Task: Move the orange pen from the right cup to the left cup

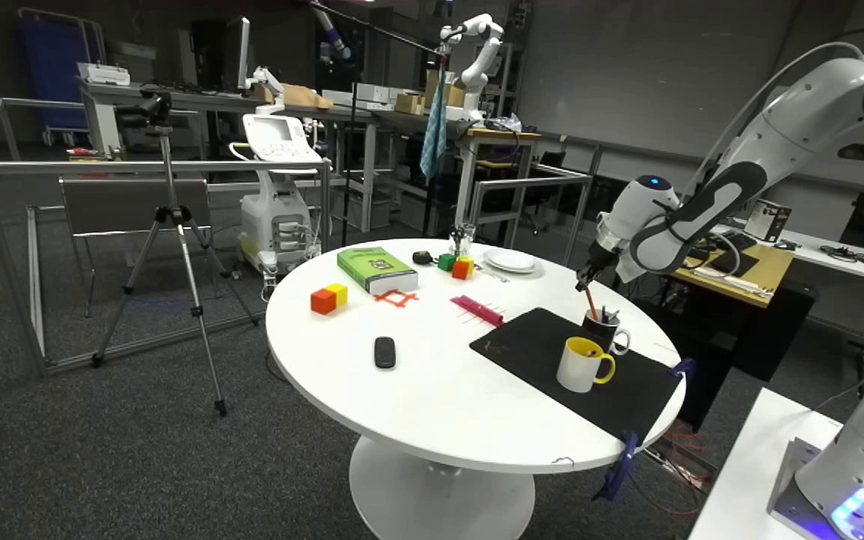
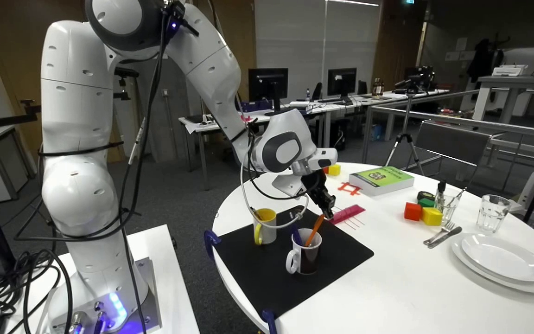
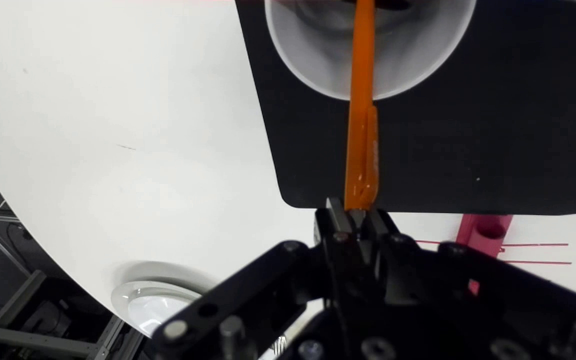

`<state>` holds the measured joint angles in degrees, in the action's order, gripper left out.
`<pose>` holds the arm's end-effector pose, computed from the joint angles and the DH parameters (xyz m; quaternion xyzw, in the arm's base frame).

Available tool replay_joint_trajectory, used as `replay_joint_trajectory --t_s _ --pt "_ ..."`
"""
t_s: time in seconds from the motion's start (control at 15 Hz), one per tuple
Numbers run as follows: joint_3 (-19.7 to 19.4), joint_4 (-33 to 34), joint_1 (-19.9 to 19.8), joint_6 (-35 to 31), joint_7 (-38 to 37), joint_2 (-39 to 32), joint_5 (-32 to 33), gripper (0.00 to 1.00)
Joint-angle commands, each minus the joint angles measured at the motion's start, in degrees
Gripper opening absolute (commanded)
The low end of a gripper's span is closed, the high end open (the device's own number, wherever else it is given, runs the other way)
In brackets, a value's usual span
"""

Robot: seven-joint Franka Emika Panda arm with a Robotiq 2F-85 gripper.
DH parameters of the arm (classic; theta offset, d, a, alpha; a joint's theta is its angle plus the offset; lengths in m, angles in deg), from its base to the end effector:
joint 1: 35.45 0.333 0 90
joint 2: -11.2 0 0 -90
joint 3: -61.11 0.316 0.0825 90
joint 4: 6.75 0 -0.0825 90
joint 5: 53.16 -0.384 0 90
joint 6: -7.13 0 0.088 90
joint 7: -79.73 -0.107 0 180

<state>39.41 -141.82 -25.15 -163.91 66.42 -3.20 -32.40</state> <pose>0.5370 -0.0829 0.2675 0.9767 -0.0267 0.1867 0.1026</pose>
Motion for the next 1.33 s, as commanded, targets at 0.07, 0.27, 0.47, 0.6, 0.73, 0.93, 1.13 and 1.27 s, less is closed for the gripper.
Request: replay_joint_trajectory --t_s 0.07,0.27,0.47,0.6,0.73,0.93,1.13,1.27 --pt "-2.50 -3.71 2.64 0.84 -1.14 6.17 3.92 0.02" --pt "-3.26 -5.10 3.30 1.06 -1.38 8.85 6.54 0.02" --pt "-5.03 -6.18 4.01 0.67 -2.81 12.02 12.78 0.02" --pt "-5.25 -7.05 3.67 0.73 -3.83 14.47 17.12 0.02" --pt "-5.06 -7.82 3.14 0.73 -5.64 16.90 21.46 0.02" --pt "-4.20 -9.01 2.45 0.32 -8.03 20.18 25.97 0.02" --pt "-3.43 -10.03 1.97 -0.84 -11.24 22.96 29.84 0.02" --pt "-2.71 -10.44 1.82 -1.66 -14.25 24.16 32.19 0.02"
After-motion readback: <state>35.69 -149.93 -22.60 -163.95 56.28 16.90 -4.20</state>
